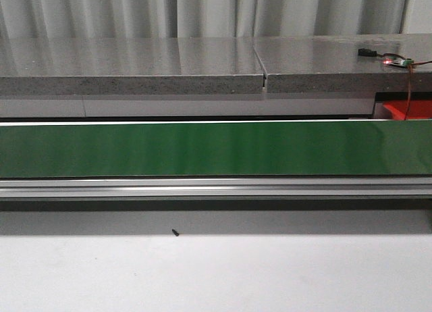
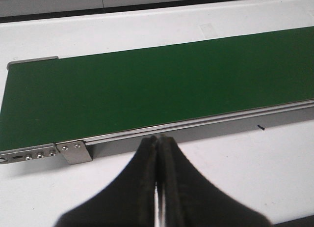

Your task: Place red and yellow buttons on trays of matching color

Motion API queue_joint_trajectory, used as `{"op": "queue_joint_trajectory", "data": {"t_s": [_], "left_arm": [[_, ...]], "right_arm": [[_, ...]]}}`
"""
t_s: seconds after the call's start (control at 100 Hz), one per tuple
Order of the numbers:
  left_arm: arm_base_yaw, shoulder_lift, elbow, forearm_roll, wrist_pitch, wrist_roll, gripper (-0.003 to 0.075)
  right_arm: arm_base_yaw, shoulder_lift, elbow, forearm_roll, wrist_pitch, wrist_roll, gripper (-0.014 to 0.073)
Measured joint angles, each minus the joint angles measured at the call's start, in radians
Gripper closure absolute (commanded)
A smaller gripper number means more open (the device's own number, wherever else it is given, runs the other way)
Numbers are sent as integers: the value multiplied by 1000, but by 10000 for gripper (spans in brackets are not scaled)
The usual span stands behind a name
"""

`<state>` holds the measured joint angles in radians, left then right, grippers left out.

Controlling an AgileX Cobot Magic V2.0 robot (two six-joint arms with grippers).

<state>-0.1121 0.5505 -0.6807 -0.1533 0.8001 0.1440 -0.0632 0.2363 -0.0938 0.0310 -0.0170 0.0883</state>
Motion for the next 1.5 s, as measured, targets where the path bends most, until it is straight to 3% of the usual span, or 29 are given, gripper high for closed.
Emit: {"op": "queue_joint_trajectory", "data": {"t_s": [0.26,0.48,1.5], "left_arm": [[0,0,0,0,0,0,739],[0,0,0,0,0,0,739],[0,0,0,0,0,0,739]], "right_arm": [[-21,-126,110,0,-2,0,657],[-23,-240,121,-3,76,1,657],[-23,-246,121,-3,79,3,661]]}}
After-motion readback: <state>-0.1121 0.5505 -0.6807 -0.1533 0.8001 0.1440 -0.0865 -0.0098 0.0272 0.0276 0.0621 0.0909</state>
